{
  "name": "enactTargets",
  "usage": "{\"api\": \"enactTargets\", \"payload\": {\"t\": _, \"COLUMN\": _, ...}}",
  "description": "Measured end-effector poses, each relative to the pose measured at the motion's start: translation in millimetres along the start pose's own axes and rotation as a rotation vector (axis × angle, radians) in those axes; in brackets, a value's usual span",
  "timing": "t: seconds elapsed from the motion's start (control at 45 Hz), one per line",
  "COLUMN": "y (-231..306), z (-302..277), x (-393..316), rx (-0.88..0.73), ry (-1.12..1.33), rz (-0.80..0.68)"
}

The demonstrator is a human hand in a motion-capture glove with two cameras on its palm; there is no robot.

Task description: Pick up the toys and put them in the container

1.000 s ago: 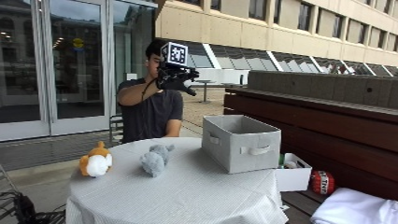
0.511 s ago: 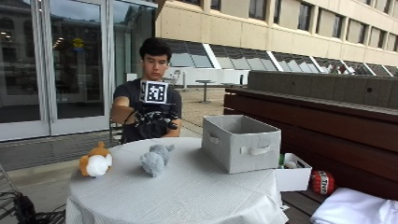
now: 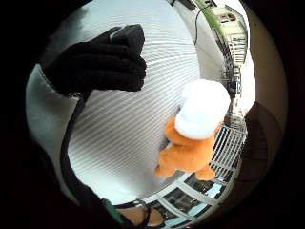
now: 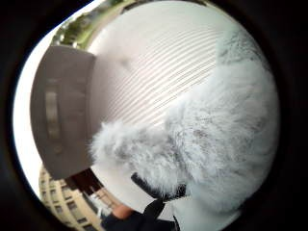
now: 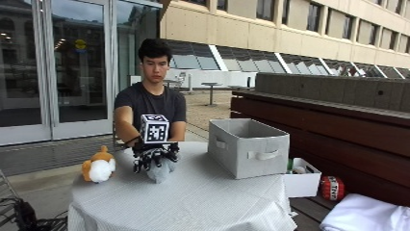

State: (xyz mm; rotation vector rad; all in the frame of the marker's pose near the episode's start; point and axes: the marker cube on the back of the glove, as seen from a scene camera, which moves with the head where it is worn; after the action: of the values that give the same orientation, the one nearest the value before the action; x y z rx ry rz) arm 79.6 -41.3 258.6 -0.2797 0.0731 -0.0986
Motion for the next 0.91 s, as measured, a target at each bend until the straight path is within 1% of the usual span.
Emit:
{"api": "enactTargets", "payload": {"t": 0.156, "y": 1.4, "z": 13.6, "x": 4.5, "rx": -0.010, "ry": -0.020, "rz": 0.052}}
{"api": "enactTargets", "payload": {"t": 0.267, "y": 3.5, "z": 10.6, "x": 13.5, "rx": 0.049, "ry": -0.026, "rz": 0.028}}
{"api": "enactTargets", "payload": {"t": 0.422, "y": 6.1, "z": 4.3, "x": 19.7, "rx": 0.094, "ry": -0.117, "rz": 0.039}}
{"api": "enactTargets", "payload": {"t": 0.555, "y": 6.4, "z": -0.3, "x": 15.9, "rx": 0.025, "ry": -0.149, "rz": 0.029}}
{"api": "enactTargets", "payload": {"t": 0.644, "y": 5.9, "z": -2.1, "x": 8.7, "rx": 0.033, "ry": -0.145, "rz": 0.029}}
{"api": "enactTargets", "payload": {"t": 0.711, "y": 7.3, "z": -13.2, "x": 1.1, "rx": 0.022, "ry": -0.109, "rz": 0.055}}
{"api": "enactTargets", "payload": {"t": 0.778, "y": 8.1, "z": -36.1, "x": -6.1, "rx": 0.027, "ry": -0.054, "rz": 0.083}}
{"api": "enactTargets", "payload": {"t": 0.911, "y": 7.7, "z": -90.9, "x": -18.2, "rx": 0.121, "ry": -0.031, "rz": 0.110}}
